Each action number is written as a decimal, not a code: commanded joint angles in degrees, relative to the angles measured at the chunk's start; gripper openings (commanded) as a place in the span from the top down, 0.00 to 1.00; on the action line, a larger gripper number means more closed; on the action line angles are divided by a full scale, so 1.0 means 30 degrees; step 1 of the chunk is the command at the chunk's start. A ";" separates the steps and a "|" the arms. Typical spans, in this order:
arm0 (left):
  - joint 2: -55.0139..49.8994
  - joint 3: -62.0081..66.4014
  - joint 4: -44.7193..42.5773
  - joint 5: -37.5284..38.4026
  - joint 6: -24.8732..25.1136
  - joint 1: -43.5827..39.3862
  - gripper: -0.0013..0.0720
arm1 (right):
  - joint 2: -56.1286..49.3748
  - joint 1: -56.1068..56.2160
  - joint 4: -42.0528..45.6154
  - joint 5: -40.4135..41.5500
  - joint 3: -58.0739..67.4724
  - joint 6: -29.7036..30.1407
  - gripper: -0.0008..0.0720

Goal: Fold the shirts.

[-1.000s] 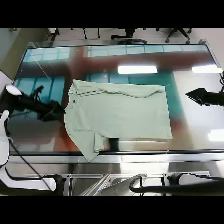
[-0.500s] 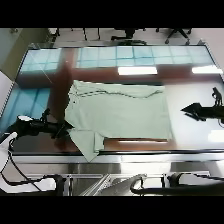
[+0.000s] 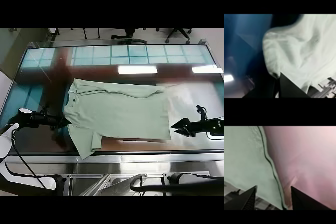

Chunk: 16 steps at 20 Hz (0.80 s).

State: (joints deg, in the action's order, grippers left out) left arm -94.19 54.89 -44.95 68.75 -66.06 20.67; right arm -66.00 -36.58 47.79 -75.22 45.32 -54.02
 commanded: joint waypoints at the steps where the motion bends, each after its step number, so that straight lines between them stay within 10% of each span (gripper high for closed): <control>1: -0.0095 0.0729 0.0503 0.1333 0.0168 -0.0015 0.96 | -0.0903 0.1523 0.0503 0.0299 -0.0525 -0.0022 0.30; 5: 0.0510 0.0838 0.0525 0.1603 0.0240 -0.0015 0.96 | -0.1217 0.4014 -0.0597 0.1268 -0.0452 0.0036 0.60; 7: 0.1625 0.0838 0.0532 0.1639 0.0240 -0.0007 0.96 | -0.0882 0.4510 -0.2033 0.0364 0.0124 0.0590 0.97; 12: 0.7657 0.4554 0.2557 0.4007 0.0240 0.0736 0.97 | 0.3723 0.3614 -0.8633 -0.3038 0.7009 0.0699 0.97; 16: 1.2655 1.1409 0.6535 0.4044 0.0576 0.1785 0.96 | 0.6819 0.1734 -1.0812 -0.0306 1.6211 0.0699 0.97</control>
State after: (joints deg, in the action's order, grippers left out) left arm -65.87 76.79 -32.80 80.42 -64.88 24.16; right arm -51.70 -28.29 22.59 -80.36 77.30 -52.01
